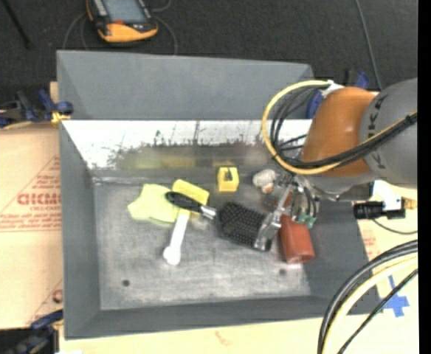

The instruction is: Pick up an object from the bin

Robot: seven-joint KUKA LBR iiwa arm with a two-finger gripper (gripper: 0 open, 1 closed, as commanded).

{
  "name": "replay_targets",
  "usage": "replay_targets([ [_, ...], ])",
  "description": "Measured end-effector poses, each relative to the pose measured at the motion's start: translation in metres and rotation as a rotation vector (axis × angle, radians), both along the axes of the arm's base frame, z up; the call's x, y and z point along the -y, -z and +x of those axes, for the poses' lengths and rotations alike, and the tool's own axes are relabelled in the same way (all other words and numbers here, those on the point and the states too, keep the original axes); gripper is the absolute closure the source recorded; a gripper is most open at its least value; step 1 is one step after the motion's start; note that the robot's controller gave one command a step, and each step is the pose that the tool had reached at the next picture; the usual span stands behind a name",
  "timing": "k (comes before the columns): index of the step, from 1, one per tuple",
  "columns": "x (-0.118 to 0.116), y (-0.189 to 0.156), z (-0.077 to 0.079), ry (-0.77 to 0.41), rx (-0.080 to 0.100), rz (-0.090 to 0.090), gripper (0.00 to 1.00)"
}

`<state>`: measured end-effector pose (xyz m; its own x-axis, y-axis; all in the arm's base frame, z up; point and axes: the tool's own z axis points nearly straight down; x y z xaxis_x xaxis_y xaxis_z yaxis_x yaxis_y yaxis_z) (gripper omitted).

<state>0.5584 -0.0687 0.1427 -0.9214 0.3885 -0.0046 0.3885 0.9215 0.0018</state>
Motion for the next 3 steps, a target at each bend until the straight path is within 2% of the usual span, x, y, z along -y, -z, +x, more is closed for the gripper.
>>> replay_targets([
  [1,-0.011,0.058,0.004,0.063,0.013,-0.004,0.0],
  [2,-0.008,0.08,0.012,0.142,0.017,0.002,1.0],
  [3,-0.008,0.078,0.012,0.153,0.017,0.002,1.0],
])
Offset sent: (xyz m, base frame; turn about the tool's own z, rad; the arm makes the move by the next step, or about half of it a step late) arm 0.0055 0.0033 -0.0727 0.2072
